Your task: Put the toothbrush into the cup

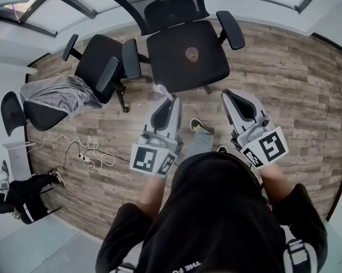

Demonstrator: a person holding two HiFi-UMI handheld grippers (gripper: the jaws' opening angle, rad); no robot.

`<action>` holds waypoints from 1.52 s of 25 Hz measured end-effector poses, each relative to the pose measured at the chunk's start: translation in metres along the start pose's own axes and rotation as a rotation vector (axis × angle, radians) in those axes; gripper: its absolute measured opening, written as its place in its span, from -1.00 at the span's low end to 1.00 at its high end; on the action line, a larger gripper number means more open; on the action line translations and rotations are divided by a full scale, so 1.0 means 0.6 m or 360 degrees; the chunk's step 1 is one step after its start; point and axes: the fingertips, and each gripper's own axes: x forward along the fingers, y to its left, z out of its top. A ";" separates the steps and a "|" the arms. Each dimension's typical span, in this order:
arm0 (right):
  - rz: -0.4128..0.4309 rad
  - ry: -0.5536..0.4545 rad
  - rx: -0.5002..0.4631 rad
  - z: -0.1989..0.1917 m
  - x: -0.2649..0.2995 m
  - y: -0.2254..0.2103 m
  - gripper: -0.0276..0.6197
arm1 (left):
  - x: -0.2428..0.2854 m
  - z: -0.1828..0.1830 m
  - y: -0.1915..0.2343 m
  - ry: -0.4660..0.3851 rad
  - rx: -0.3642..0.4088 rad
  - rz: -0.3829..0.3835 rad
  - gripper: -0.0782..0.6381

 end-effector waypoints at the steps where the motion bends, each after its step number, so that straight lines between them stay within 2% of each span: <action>1: -0.0006 0.0008 -0.0004 -0.001 0.014 -0.001 -0.85 | 0.006 0.001 0.014 0.0004 -0.0001 -0.0007 -0.65; 14: -0.0100 0.0068 -0.0055 -0.021 0.145 -0.012 -0.85 | 0.049 0.006 0.155 0.0026 0.0008 -0.0083 -0.65; 21: -0.0122 0.0087 -0.0060 -0.018 0.178 -0.024 -0.85 | 0.070 0.014 0.180 0.0012 0.0007 -0.0120 -0.65; 28: -0.0096 0.0138 -0.0085 -0.028 0.204 -0.043 -0.85 | 0.094 0.012 0.203 -0.0006 0.0004 -0.0097 -0.65; 38: -0.0039 0.0171 -0.0058 -0.042 0.257 -0.098 -0.85 | 0.179 0.016 0.226 0.0001 -0.0012 -0.0078 -0.65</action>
